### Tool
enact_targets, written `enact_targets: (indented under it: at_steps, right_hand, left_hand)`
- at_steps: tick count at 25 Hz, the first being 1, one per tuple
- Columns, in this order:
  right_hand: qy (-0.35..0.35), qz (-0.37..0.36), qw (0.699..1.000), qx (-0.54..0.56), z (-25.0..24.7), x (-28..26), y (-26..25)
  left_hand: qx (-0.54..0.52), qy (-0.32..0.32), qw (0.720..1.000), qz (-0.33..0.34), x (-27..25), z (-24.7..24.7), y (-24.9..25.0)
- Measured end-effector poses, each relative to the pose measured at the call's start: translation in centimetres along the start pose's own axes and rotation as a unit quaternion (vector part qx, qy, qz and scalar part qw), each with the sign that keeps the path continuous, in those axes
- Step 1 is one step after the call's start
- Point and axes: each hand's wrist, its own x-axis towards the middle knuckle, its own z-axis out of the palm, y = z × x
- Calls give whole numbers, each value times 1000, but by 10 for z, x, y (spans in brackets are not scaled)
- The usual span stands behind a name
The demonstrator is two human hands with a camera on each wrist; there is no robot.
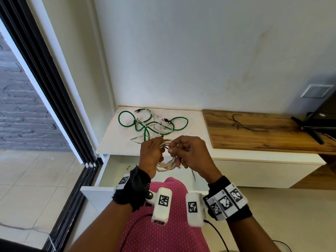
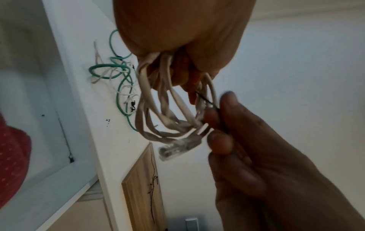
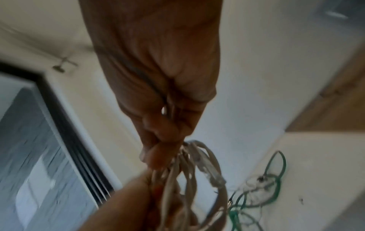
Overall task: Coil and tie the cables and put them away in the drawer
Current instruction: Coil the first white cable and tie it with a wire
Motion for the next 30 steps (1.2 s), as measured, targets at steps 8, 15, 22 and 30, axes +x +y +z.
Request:
enact_targets:
  at_steps: [8, 15, 22, 30]
  right_hand:
    - [-114, 5, 951, 288, -7, -11, -5]
    - [57, -55, 941, 330, -7, 2, -14]
    - [101, 82, 919, 372, -1, 9, -14]
    - [83, 188, 956, 208, 8, 2, -10]
  left_hand:
    - [-86, -19, 991, -99, 14, -6, -18]
    - [-24, -32, 998, -47, 6, 3, -9]
    - [169, -26, 968, 181, 11, 4, -22]
    - [216, -34, 946, 237, 8, -2, -29]
